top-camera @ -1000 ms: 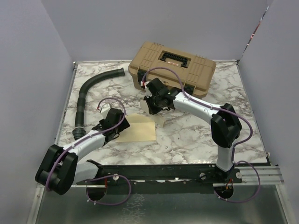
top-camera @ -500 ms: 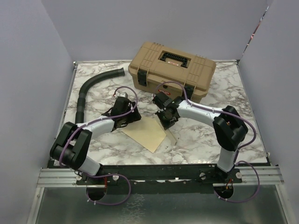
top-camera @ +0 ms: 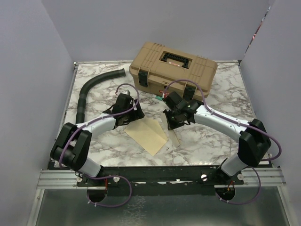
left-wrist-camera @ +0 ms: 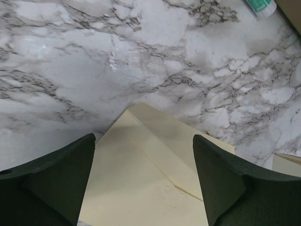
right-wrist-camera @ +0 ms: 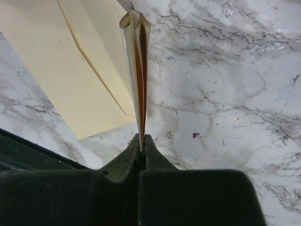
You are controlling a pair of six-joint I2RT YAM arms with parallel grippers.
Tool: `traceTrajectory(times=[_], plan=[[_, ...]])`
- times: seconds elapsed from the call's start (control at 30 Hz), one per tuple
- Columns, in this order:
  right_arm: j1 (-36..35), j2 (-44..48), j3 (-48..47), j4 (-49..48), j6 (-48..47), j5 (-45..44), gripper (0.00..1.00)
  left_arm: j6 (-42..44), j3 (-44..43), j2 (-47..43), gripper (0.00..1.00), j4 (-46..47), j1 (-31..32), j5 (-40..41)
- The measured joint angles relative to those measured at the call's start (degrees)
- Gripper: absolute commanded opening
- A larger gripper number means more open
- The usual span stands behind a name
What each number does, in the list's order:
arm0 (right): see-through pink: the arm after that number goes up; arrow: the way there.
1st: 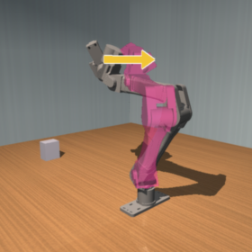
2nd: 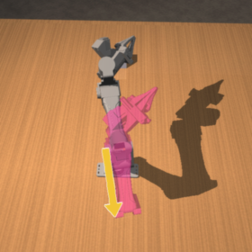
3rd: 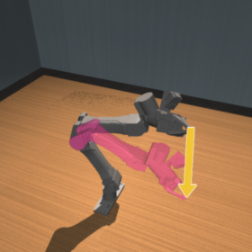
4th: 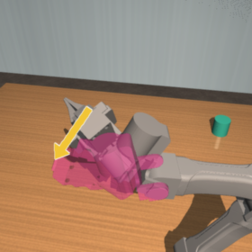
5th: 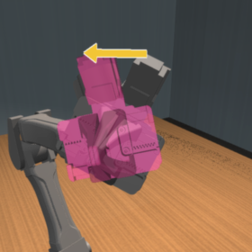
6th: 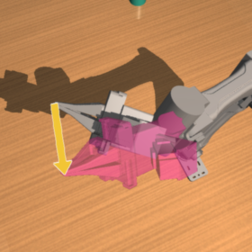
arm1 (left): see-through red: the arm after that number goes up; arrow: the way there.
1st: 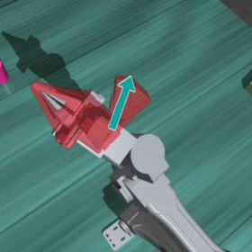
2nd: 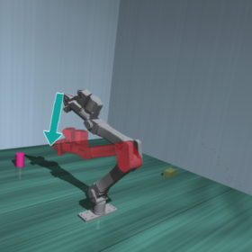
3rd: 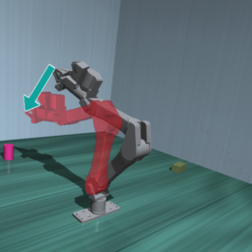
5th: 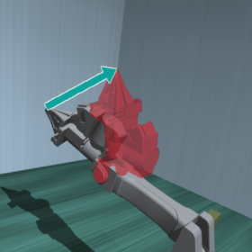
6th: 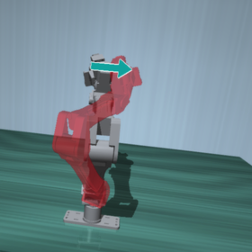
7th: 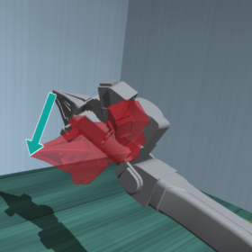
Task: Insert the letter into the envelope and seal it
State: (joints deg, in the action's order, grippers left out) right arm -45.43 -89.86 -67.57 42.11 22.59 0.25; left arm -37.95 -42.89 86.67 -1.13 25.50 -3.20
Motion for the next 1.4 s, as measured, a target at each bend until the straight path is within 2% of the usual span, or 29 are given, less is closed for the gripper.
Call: traceTrajectory(times=[0.1, 0.23, 0.33, 0.47, 0.6, 0.8, 1.0, 1.13, 1.17, 1.3, 1.4], plan=[[0.02, 0.00, -0.33, -0.98, -0.46, -0.90, 0.00, -1.51, -1.46, -2.03, 0.89, -4.72, 0.02, 4.72], [0.00, -0.02, -1.44, -3.41, -2.21, 2.19, 0.00, -5.31, -2.16, -6.78, 0.90, -13.46, -0.04, 11.30], [0.00, -0.02, -2.64, -6.69, -2.60, 5.25, 0.00, -8.07, -1.36, -9.81, 0.87, -18.21, -0.04, 12.46], [0.00, -1.07, -2.95, -10.95, -2.67, 8.00, 0.00, -11.37, 3.02, -13.68, 0.74, -21.73, -0.04, 10.14], [0.00, -5.18, -5.16, -11.93, -2.12, 8.22, 0.00, -12.33, 5.75, -13.31, 0.66, -23.50, -0.04, 6.27], [0.00, -7.15, -4.44, -13.11, -0.02, 8.20, 0.00, -12.11, 5.99, -10.80, 0.57, -22.01, -0.04, 1.99], [0.37, -7.10, -2.54, -15.26, -1.92, 8.20, 0.00, -9.55, 2.34, -4.74, 0.55, -16.98, -0.04, -1.31], [1.51, -7.10, -2.08, -16.13, -2.05, 8.22, 0.00, -6.27, -3.76, 2.49, 0.55, -14.25, -0.04, -3.30], [1.97, -7.10, -1.68, -16.48, -1.77, 8.22, 0.00, -5.55, -4.83, 3.56, 0.59, -13.92, -0.04, -3.34], [3.48, -7.10, 0.02, -16.65, 0.66, 7.91, 0.00, -4.66, -5.84, 4.09, 0.71, -13.55, -0.04, -3.21], [4.37, -6.93, 1.27, -16.74, 3.82, 7.67, 0.00, -5.40, -4.55, 2.38, 0.72, -13.42, -0.04, -3.21]])
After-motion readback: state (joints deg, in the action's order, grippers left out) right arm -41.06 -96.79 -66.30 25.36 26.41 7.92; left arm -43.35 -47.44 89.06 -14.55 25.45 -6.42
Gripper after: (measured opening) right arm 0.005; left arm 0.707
